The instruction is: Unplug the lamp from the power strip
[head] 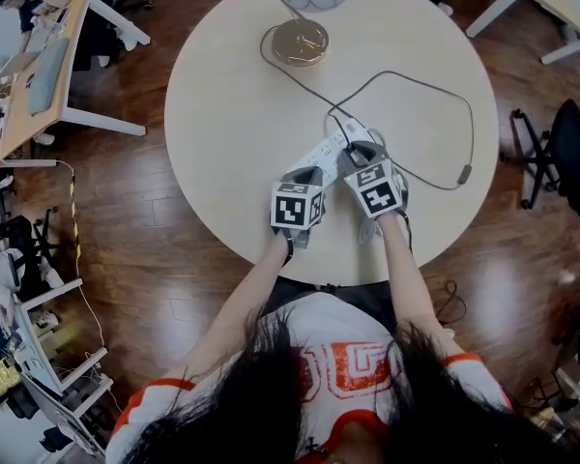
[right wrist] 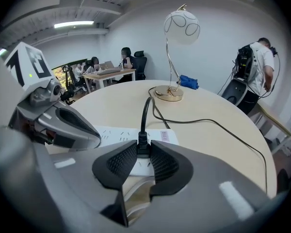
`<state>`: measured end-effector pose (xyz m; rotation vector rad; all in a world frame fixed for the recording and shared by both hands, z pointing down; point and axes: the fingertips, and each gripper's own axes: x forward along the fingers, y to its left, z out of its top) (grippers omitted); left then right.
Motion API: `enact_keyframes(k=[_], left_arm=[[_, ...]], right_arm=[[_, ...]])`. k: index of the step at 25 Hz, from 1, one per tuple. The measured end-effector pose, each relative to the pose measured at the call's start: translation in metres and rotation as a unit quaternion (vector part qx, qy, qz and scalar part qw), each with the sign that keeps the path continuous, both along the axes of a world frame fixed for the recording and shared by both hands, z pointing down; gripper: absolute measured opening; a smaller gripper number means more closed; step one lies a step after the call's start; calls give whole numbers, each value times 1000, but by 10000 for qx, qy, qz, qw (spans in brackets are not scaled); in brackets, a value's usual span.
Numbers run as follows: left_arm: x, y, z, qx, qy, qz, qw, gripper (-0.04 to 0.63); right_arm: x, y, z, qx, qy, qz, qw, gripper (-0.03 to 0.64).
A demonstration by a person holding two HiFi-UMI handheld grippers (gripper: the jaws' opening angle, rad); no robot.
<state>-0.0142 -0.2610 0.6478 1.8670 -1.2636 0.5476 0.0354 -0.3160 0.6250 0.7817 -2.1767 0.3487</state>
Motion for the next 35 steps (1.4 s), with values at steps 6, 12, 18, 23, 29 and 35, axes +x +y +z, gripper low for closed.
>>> enact_keyframes(k=[6, 12, 18, 23, 29, 35], left_arm=[[0, 0, 1, 32, -9, 15, 10000, 0], [0, -1, 2, 55, -29, 7, 10000, 0], [0, -3, 3, 50, 4, 16, 10000, 0], [0, 1, -7, 75, 119, 432, 9990, 0], [-11, 9, -56, 726, 358, 184, 9965, 0], [-23, 21, -69, 808, 478, -16, 9956, 0]], right_arm=[[5, -9, -24, -78, -1293, 745, 9888, 86], [24, -13, -64, 69, -1595, 1093, 9811, 87], [39, 16, -50, -158, -1270, 1009, 9866, 87], [41, 41, -40, -314, -998, 857, 9908, 89], [36, 64, -29, -481, -800, 613, 9937, 89], [23, 85, -4, -758, -319, 204, 9964, 89]])
